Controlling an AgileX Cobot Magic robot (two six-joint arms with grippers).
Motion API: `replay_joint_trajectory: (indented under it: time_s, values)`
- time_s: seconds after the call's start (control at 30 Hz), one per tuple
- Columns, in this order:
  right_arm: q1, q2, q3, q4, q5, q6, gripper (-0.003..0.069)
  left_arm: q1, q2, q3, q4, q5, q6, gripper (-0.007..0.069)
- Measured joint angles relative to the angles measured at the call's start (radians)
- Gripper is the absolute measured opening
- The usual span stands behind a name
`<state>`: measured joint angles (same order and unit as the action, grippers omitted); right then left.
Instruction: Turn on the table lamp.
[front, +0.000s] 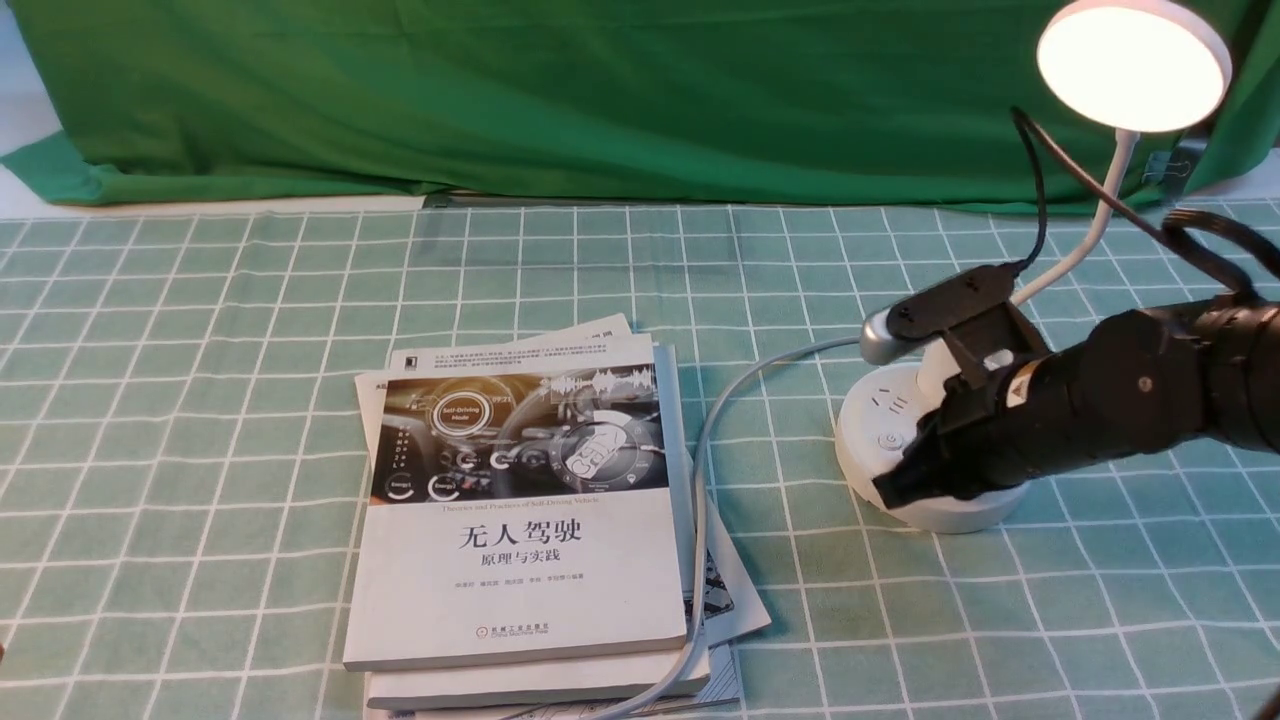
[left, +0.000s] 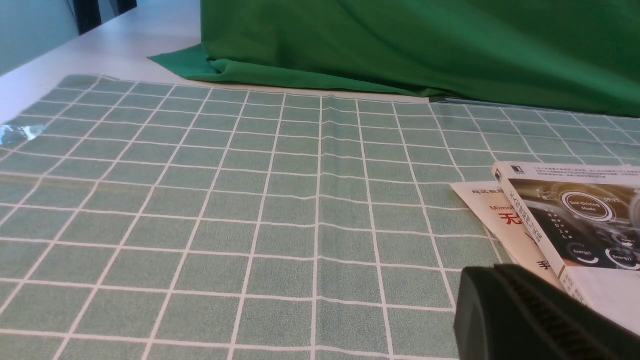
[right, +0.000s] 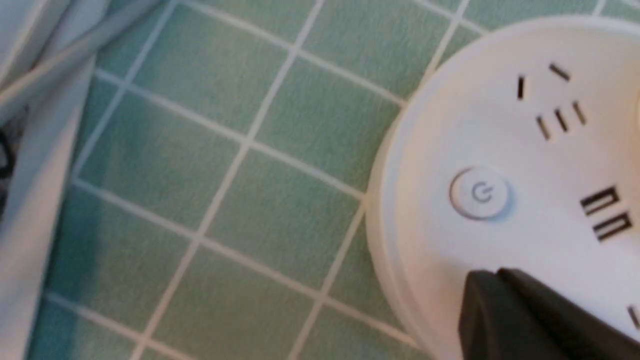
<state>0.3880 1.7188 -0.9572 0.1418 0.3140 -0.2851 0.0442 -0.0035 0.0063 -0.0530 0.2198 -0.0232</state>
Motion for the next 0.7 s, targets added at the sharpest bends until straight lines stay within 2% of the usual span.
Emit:
replay_joint_trajectory:
  time_s: [0.33,0.53,0.7]
  values:
    - [0.002,-0.337,0.025,0.001,0.169,0.025,0.0038,0.000,0.000,0.000,0.000,0.000,0.000,0.0021]
    - [0.022,-0.510,0.096,-0.001,0.129,0.018,0.0038,0.000,0.000,0.000,0.000,0.000,0.000,0.0021]
    - [0.025,-0.520,0.113,-0.001,0.093,0.002,0.0038,0.000,0.000,0.000,0.000,0.000,0.000,0.0021]
